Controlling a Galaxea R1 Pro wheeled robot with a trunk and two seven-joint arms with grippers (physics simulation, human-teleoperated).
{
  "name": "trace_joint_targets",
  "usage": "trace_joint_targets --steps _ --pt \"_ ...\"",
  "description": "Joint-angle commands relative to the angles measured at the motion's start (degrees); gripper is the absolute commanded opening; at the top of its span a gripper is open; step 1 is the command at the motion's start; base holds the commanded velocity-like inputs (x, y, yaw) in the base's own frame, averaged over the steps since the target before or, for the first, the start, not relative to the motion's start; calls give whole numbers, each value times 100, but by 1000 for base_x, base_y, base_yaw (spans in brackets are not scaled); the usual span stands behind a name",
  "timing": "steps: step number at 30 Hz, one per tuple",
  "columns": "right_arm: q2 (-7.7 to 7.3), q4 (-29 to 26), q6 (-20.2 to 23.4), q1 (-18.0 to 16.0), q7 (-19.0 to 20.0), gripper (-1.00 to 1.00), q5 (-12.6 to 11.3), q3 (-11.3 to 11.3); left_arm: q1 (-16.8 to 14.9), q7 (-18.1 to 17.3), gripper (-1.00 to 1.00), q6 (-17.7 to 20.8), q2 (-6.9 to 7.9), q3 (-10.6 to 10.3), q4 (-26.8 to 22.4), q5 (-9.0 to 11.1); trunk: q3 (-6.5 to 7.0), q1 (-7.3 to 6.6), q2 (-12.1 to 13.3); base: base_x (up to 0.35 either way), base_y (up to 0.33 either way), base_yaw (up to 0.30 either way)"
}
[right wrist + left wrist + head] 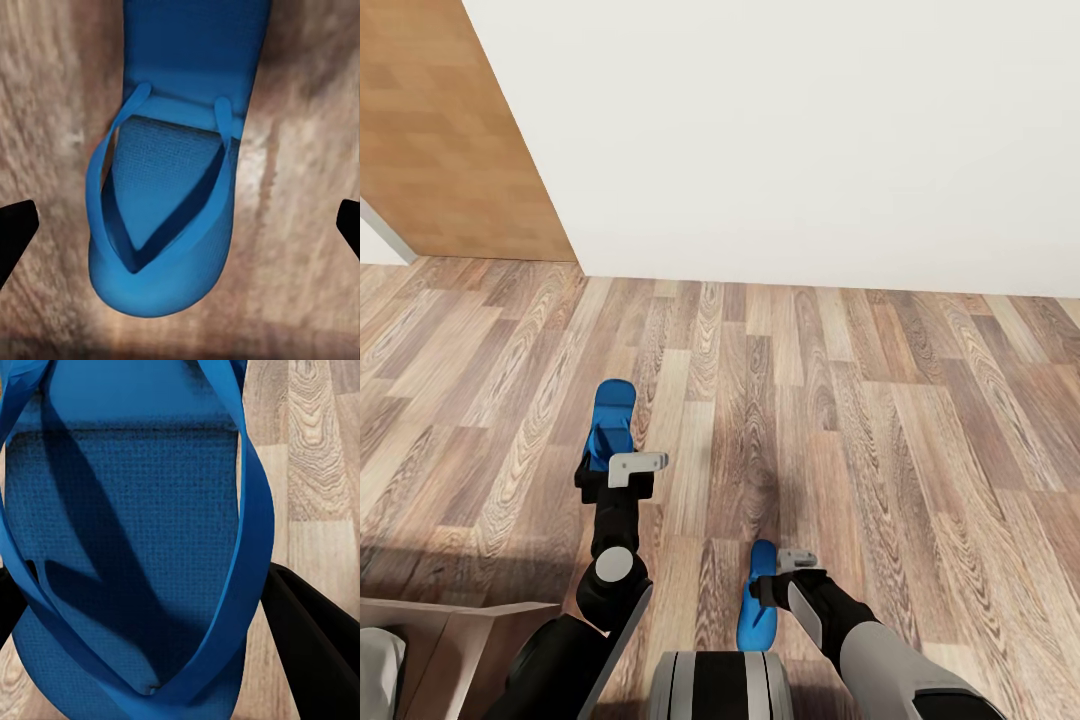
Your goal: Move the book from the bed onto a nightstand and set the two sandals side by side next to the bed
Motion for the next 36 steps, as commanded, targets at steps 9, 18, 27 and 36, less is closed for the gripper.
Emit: trace_joint_targets --steps 9,18,27,36 --pt "3 -20 63 0 458 100 -6 -15 -3 20 -100 49 1 -9 -3 -39 -3 -1 -1 0 0 0" --pt "3 -10 75 0 531 100 -8 -13 -3 20 -100 47 1 -12 -3 -39 -3 -1 -1 0 0 0" --pt "3 1 76 0 530 100 -11 -13 -3 27 -100 47 -3 -15 -3 -39 -3 -1 -1 0 0 0" --pt "3 14 76 0 522 100 -14 -13 -3 30 -100 51 -2 -14 -3 -39 -158 17 -11 0 0 0"
